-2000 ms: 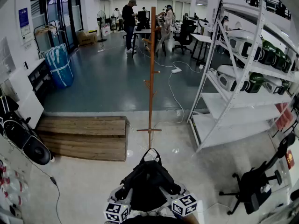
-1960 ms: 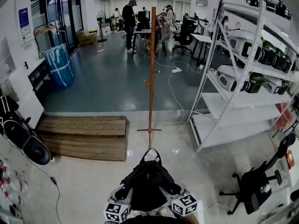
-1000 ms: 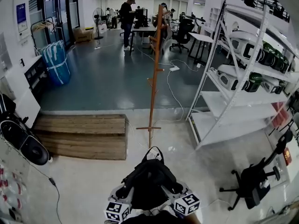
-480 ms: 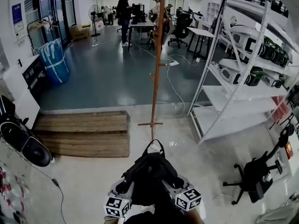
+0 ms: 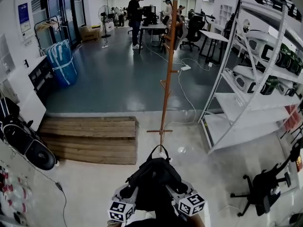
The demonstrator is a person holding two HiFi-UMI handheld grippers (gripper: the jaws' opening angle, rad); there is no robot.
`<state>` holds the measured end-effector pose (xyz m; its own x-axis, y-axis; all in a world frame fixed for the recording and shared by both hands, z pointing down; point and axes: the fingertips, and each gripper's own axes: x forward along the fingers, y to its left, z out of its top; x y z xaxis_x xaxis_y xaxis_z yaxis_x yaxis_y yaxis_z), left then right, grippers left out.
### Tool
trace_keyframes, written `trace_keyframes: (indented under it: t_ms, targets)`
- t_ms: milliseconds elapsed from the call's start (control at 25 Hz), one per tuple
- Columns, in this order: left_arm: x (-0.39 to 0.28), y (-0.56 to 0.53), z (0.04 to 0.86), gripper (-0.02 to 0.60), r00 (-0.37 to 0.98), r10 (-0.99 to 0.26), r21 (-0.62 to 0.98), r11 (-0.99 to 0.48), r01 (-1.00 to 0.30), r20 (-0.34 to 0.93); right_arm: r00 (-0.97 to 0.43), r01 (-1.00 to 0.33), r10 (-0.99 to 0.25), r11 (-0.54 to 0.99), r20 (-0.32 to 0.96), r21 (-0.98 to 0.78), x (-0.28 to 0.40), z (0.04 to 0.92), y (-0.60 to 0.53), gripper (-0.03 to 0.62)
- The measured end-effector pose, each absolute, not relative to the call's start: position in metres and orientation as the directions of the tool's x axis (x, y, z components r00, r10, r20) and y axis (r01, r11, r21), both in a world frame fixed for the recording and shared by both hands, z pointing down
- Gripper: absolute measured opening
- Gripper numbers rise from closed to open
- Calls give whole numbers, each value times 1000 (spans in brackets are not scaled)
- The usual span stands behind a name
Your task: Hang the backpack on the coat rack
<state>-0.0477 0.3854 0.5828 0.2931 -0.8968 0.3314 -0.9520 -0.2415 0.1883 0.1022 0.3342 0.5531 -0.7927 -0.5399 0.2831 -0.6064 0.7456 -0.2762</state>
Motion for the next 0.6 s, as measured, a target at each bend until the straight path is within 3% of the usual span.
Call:
trace_keyframes:
  t_ms: [600]
  targets:
    - [-37,250,577,95,246,-905,186,-191,-964,346,-829,-557,-497,777,256,-294,110,547,191,167]
